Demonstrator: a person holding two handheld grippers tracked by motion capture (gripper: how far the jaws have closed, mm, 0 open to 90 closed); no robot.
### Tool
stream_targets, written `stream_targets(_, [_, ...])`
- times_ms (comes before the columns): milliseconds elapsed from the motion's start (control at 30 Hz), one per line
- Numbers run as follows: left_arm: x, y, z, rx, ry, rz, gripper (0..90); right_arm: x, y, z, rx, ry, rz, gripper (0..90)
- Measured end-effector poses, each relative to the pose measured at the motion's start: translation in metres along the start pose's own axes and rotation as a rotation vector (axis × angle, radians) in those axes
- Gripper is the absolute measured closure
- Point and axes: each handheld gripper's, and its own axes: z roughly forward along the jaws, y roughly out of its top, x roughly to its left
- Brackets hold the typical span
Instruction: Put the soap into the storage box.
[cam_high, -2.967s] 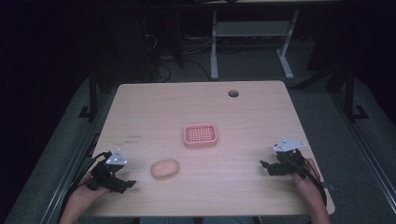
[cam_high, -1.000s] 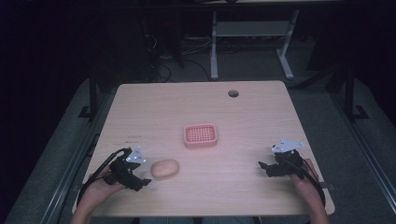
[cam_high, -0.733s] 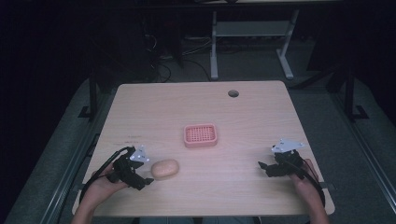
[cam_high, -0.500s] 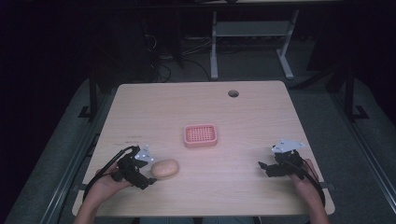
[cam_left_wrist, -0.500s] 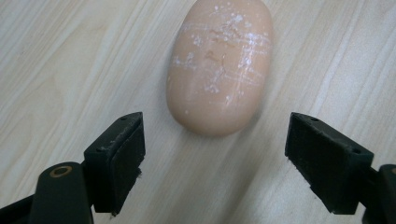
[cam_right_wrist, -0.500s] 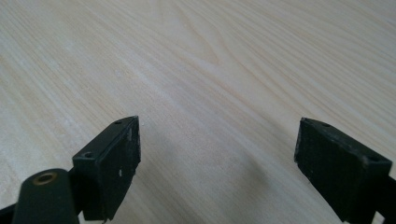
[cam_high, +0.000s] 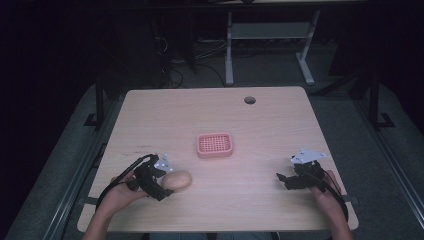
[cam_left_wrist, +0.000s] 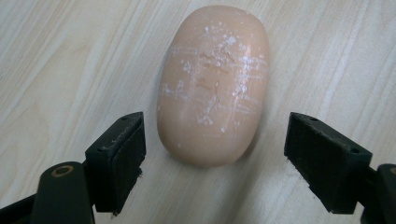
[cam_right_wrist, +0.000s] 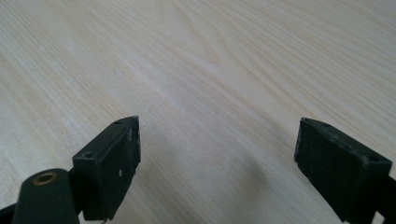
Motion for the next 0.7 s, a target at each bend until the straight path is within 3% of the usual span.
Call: stream_targets(700, [0.005, 0.019, 0.016, 0.045, -0.041, 0.017, 21.6, 0.0, 0.0, 0.0, 0.002, 0.003, 0.0, 13.9])
